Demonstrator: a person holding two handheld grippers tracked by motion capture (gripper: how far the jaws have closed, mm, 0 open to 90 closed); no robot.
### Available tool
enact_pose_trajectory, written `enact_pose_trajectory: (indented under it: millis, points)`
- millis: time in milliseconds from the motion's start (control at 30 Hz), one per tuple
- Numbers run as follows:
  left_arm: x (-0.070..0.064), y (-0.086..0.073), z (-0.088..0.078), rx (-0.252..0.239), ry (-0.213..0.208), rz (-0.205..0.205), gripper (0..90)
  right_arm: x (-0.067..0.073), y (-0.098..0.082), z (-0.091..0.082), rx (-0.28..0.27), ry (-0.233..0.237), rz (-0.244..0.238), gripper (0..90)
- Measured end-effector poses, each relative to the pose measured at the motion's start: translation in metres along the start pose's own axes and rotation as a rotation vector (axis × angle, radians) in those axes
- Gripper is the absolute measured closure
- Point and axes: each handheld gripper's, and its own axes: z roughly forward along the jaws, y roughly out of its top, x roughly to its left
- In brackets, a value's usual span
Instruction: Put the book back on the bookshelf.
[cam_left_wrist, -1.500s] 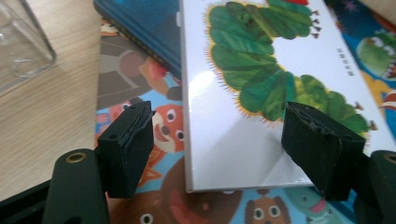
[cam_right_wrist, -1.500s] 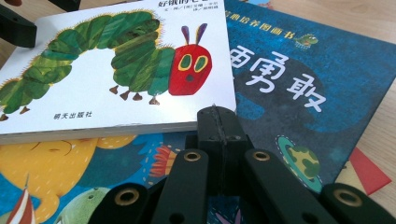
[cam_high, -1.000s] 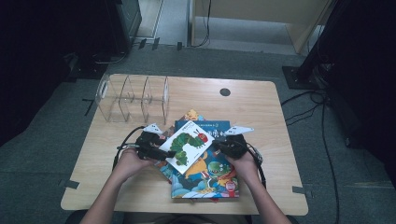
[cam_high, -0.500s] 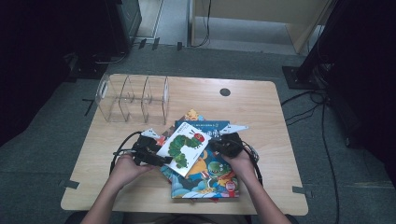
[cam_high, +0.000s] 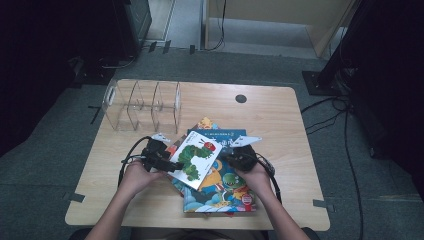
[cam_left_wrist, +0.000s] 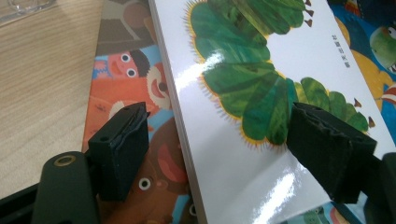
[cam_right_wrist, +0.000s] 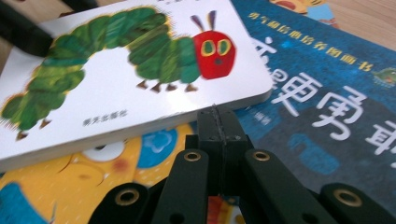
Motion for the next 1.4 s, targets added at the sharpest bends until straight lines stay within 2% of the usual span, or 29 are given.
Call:
enact_pose_trajectory:
  millis: [67, 167, 200, 267, 300, 500, 700, 867, 1067, 1200, 1267, 1300, 1333, 1400]
  points:
    - [0.003, 0.003, 0.002, 0.0, -0.007, -0.005, 22.3, 0.005, -0.002, 0.0, 0.003, 0.026, -0.008, 90.0]
    - [0.006, 0.005, 0.004, 0.003, -0.014, -0.024, 21.9, 0.009, -0.002, 0.001, 0.004, 0.029, -0.023, 90.0]
    - [0.009, 0.006, 0.004, 0.014, -0.022, -0.044, 22.2, 0.012, -0.002, 0.002, 0.001, 0.03, -0.027, 90.0]
    - [0.009, 0.007, 0.004, 0.024, -0.021, -0.045, 22.3, 0.012, -0.002, 0.003, -0.005, 0.031, -0.029, 90.0]
    - [0.009, 0.009, 0.003, 0.042, -0.023, -0.04, 22.4, 0.014, -0.002, 0.005, -0.013, 0.032, -0.029, 90.0]
    - [0.008, 0.015, 0.005, 0.078, -0.021, -0.044, 22.5, 0.014, -0.001, 0.006, -0.014, 0.031, -0.026, 90.0]
    - [0.005, 0.017, 0.008, 0.076, -0.029, -0.032, 22.3, 0.015, 0.002, 0.011, -0.016, 0.038, -0.014, 90.0]
    - [0.002, 0.016, 0.009, 0.08, -0.015, -0.011, 17.2, 0.02, 0.005, 0.016, -0.013, 0.041, -0.021, 90.0]
    - [0.003, 0.017, 0.011, 0.071, 0.003, -0.037, 16.6, 0.024, 0.006, 0.017, -0.007, 0.062, -0.017, 90.0]
    - [0.001, 0.023, 0.012, 0.109, 0.024, -0.068, 17.4, 0.022, 0.006, 0.018, -0.005, 0.072, 0.002, 90.0]
    - [0.002, 0.025, 0.011, 0.104, 0.029, -0.1, 20.6, 0.023, 0.006, 0.018, -0.005, 0.068, -0.001, 90.0]
    - [0.002, 0.025, 0.011, 0.104, 0.029, -0.1, 23.6, 0.023, 0.006, 0.018, -0.005, 0.068, -0.001, 90.0]
    - [0.006, 0.026, 0.008, 0.102, 0.021, -0.132, 27.2, 0.023, 0.006, 0.018, -0.005, 0.066, -0.003, 90.0]
    - [0.007, 0.025, 0.007, 0.097, 0.016, -0.148, 32.3, 0.023, 0.006, 0.018, -0.005, 0.065, -0.003, 90.0]
